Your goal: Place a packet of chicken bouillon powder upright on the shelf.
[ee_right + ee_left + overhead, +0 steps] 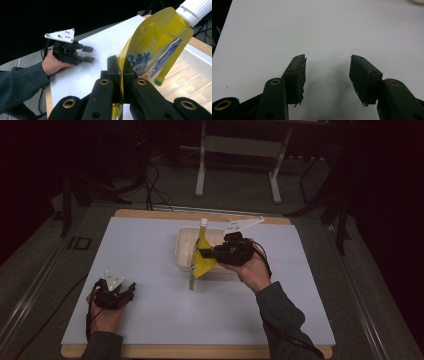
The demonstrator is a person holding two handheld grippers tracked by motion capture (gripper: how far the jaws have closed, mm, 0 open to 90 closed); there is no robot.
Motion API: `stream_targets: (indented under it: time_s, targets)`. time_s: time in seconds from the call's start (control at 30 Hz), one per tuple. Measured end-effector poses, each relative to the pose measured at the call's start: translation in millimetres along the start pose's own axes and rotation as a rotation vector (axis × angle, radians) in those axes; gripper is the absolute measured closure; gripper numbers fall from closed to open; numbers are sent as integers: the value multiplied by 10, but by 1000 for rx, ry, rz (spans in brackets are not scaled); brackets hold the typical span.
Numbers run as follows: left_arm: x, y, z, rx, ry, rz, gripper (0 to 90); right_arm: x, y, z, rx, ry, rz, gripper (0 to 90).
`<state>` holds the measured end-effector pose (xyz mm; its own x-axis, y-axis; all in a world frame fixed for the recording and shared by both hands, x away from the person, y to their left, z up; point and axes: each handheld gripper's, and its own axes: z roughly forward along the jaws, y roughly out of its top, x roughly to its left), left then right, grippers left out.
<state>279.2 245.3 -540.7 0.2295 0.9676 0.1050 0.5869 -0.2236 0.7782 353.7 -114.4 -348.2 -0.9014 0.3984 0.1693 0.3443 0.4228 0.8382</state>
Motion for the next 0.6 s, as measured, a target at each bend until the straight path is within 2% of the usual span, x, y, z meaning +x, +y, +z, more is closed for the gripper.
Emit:
stream_targets:
  time_s: [0.27,0.6]
  targets:
    - [-2,1,2,-2,1,-1,465,-25,46,23,-5,-3,-6,900]
    - [-3,2,4,-3,-1,0,465,-74,126,60,-3,-30,-16,900]
